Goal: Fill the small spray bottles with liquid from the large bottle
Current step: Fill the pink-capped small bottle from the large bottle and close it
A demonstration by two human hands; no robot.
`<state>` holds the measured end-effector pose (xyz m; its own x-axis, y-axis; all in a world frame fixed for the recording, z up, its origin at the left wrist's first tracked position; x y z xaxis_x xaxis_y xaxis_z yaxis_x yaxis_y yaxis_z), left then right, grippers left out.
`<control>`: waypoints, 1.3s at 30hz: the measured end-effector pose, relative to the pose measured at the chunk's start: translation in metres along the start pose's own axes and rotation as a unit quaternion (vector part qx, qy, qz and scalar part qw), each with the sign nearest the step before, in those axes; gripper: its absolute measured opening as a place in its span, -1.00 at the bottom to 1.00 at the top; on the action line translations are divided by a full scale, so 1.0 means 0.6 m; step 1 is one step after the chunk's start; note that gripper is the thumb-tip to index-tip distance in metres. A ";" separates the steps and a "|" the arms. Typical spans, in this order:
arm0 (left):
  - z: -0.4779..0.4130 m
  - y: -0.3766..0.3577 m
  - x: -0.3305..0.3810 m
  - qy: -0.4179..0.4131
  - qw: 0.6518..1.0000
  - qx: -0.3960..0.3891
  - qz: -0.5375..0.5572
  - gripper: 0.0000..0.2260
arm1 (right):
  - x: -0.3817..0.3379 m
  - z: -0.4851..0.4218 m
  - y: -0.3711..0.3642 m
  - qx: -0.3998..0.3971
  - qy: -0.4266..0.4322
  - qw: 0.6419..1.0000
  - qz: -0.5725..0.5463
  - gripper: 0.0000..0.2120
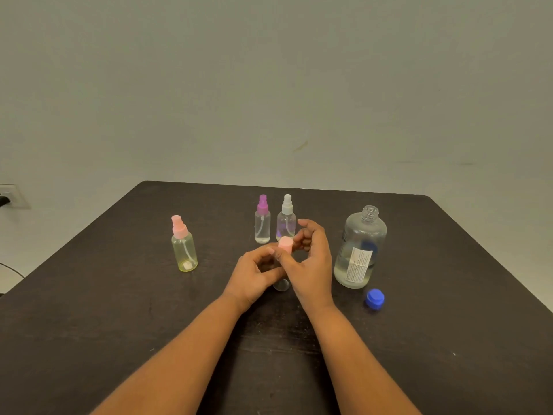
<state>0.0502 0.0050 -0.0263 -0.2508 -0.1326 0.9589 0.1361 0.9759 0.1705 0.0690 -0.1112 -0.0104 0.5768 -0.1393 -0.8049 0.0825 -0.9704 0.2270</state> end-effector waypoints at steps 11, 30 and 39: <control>0.001 -0.001 0.001 -0.008 1.000 -0.017 0.011 -0.68 | 0.003 0.004 0.003 -0.014 0.023 1.000 -0.011 -0.53; -0.001 -0.001 0.001 -0.006 1.000 -0.013 0.010 -0.67 | 0.006 0.004 -0.002 -0.014 0.022 1.000 -0.014 -0.50; -0.001 0.000 -0.002 0.008 1.000 -0.002 -0.006 -0.80 | 0.003 0.000 -0.006 0.002 0.001 1.000 -0.002 -0.42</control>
<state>0.0509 0.0052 -0.0274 -0.2362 -0.1465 0.9606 0.1374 0.9736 0.1823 0.0696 -0.1082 -0.0124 0.5783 -0.1345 -0.8046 0.0812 -0.9719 0.2209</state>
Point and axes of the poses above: each hand's wrist, its own z-axis away from the middle knuckle, its own y-axis out of the back of the hand, x = y × z, the point moved 1 cm from there along -z, towards the middle knuckle, and after that the axes turned 12 degrees about -x, right-handed, at the moved point
